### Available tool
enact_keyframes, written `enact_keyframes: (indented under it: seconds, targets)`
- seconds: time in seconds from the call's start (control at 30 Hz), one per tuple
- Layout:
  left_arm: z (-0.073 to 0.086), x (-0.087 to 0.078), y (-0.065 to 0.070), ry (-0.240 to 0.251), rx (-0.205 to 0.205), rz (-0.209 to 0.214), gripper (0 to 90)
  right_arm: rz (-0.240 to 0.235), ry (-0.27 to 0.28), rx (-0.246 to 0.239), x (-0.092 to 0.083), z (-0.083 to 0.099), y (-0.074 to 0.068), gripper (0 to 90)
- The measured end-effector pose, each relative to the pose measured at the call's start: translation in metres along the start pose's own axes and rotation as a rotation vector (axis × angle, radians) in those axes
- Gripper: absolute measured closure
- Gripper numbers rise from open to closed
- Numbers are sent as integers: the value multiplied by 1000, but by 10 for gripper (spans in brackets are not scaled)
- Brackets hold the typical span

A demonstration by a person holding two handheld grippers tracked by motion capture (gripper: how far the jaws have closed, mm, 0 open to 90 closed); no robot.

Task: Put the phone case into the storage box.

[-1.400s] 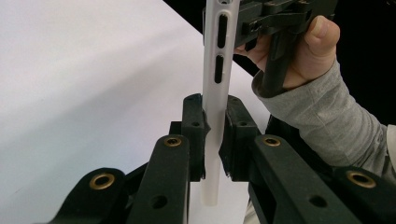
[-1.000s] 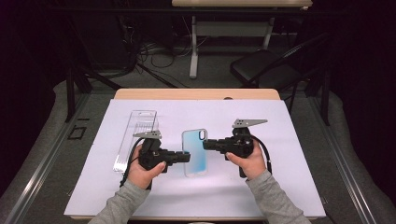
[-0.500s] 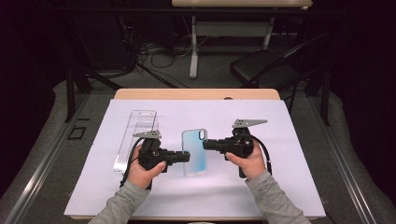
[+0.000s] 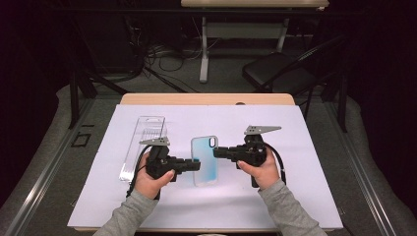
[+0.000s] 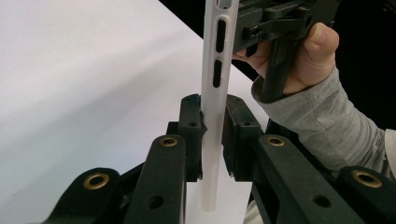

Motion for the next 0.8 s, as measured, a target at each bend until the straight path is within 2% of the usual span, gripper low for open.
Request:
enact_keyframes:
  seconds: [0.27,0.6,0.8]
  targets:
    - [-1,-1,0,13,1,8,720,4,-2,1,0,0,0,836]
    - [-1,-1,-2,11,-5,-11,675,24,5,2,-2,-1,3,836]
    - [-1,-1,-4,11,5,-32,657,46,12,-3,-4,-1,6,836]
Point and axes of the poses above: each handheld gripper's, and its own axes: x roughly forward along the jaws, z roughly out of its underside, y roughly to its right, the point moved 2 cm from there along x, roughly forward along the jaws, and after that the axes turned 8 degrees about x, right-handed, at the moved point
